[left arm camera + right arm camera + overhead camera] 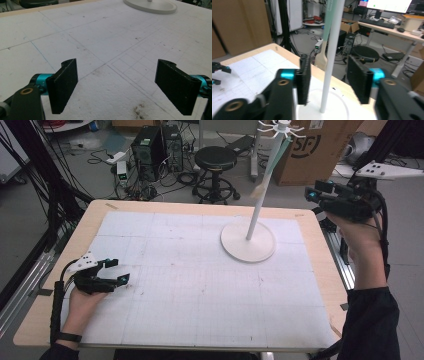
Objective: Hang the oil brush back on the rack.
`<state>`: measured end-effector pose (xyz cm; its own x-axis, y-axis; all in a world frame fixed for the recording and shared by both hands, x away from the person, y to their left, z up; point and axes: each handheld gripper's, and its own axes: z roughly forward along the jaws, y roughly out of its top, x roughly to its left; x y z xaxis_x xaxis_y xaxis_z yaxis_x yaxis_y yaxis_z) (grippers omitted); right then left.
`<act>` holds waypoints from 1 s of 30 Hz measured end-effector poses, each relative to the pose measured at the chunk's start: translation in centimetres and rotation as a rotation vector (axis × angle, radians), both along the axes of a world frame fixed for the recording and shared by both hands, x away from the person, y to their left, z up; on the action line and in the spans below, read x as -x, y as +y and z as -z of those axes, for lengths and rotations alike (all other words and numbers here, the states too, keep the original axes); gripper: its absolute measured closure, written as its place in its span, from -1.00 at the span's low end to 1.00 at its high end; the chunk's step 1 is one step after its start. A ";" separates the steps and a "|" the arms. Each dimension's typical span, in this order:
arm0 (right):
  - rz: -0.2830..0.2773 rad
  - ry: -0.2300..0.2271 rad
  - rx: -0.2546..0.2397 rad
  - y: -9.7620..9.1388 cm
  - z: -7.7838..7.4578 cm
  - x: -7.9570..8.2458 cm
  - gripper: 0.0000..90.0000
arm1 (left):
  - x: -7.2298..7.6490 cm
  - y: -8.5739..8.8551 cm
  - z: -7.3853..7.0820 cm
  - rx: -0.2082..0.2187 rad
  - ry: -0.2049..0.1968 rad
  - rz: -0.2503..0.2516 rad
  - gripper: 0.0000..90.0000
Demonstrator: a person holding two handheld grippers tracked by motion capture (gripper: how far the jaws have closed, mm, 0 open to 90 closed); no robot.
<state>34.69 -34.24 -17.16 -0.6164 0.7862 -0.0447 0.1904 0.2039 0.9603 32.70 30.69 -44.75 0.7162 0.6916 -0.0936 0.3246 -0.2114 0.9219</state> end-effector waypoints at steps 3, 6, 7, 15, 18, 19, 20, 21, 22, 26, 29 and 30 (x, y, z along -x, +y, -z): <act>-0.020 0.000 -0.009 0.2 1.3 0.1 -0.07 | 0.0 0.0 0.0 0.001 0.001 0.001 -0.58; -0.046 0.001 0.001 0.3 3.1 0.3 -0.22 | 0.0 0.1 0.0 0.003 0.002 -0.001 -0.58; -0.058 0.000 -0.002 0.3 3.7 0.4 -0.26 | 0.0 0.1 0.0 0.003 0.002 -0.001 -0.58; -0.137 0.036 -0.006 0.8 9.2 1.5 -0.48 | -0.1 0.1 0.0 0.011 0.006 -0.005 -0.58; -0.153 0.034 -0.025 1.0 11.0 2.0 -0.52 | -0.1 0.1 0.0 0.011 0.008 -0.006 -0.58; -0.154 0.036 -0.034 1.0 11.6 2.1 -0.53 | -0.1 0.1 0.0 0.012 0.010 -0.008 -0.58; -0.156 0.037 -0.044 1.0 12.2 2.2 -0.53 | -0.1 0.1 0.0 0.012 0.009 -0.008 -0.58; -0.160 0.044 -0.051 1.1 12.9 2.3 -0.54 | -0.1 0.1 0.0 0.009 0.009 -0.009 -0.58; -0.162 0.048 -0.054 1.2 13.4 2.4 -0.54 | -0.1 0.1 0.0 0.008 0.007 -0.010 -0.58; -0.173 0.075 -0.070 1.7 15.8 3.0 -0.57 | -0.1 0.1 0.0 0.007 0.008 -0.011 -0.58; -0.172 0.095 -0.075 2.1 17.5 3.4 -0.59 | -0.1 0.1 0.0 0.009 0.010 -0.013 -0.58; -0.172 0.100 -0.081 2.2 18.1 3.5 -0.59 | -0.1 0.1 0.0 0.008 0.009 -0.013 -0.58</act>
<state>31.21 -32.08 -35.28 -0.7401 0.6675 0.0823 0.2544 0.1646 0.9530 32.80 30.78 -44.76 0.7065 0.6998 -0.1056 0.3358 -0.2001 0.9204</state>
